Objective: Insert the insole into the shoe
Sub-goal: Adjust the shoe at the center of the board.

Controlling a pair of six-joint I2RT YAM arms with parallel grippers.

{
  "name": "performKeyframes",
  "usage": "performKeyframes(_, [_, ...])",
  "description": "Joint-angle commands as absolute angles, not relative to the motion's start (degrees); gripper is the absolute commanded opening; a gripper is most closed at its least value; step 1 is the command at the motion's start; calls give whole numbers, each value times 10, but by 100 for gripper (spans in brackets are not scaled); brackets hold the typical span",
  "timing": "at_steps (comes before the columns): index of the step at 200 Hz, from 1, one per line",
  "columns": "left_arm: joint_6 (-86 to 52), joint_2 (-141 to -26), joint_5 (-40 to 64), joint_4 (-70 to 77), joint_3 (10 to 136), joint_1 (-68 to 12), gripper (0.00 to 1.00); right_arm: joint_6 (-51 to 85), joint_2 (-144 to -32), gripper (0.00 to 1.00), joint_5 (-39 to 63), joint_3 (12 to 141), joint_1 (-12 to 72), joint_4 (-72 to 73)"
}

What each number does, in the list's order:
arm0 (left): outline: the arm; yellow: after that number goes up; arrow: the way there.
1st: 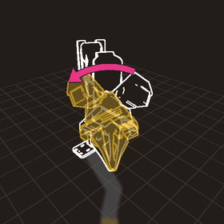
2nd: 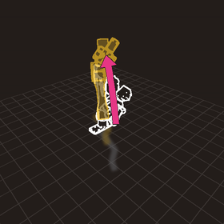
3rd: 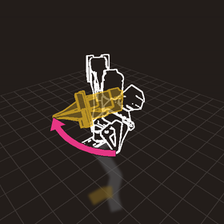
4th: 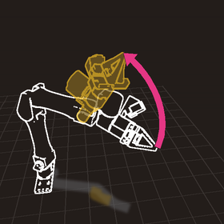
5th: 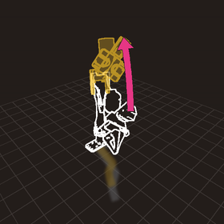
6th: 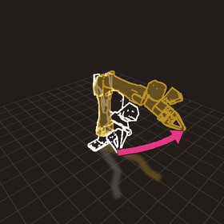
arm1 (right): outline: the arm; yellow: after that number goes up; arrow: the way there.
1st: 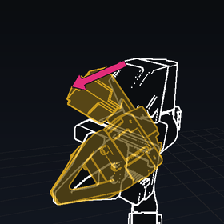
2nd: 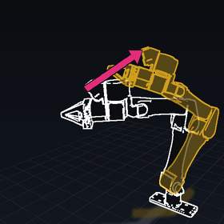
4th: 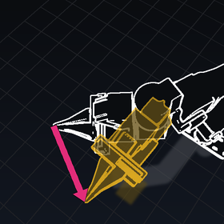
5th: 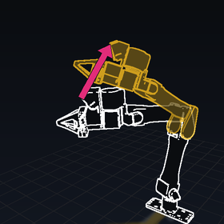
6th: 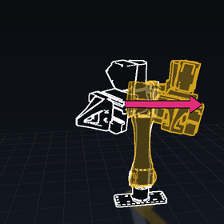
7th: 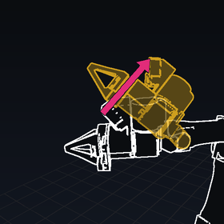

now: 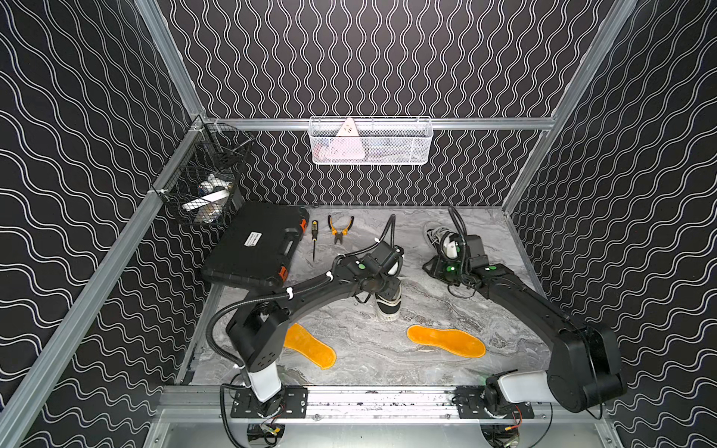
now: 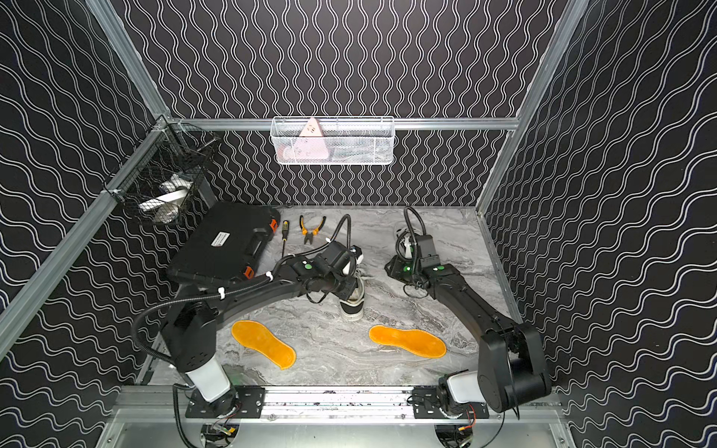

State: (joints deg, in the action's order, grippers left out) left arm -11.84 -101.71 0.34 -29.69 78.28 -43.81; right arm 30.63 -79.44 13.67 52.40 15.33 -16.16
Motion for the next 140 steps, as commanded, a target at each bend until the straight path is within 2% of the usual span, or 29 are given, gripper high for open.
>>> performKeyframes(1, [-59, -1043, -32, -330, 805, -438, 29, 319, -784, 43, 147, 517, 127, -176])
performKeyframes(40, [-40, -1089, -54, -326, 833, -440, 42, 316, -789, 45, 171, 523, 117, -177])
performKeyframes(79, [-31, -1128, -98, -325, 848, -446, 47, 312, -790, 47, 185, 531, 117, -178])
performKeyframes(114, [-8, -1171, -152, -337, 874, -446, 46, 308, -788, 47, 185, 542, 117, -187])
performKeyframes(127, [0, -1179, -162, -337, 879, -447, 42, 308, -785, 48, 186, 542, 117, -190])
performKeyframes(140, [7, -1179, -164, -332, 882, -446, 33, 308, -781, 48, 184, 539, 118, -191])
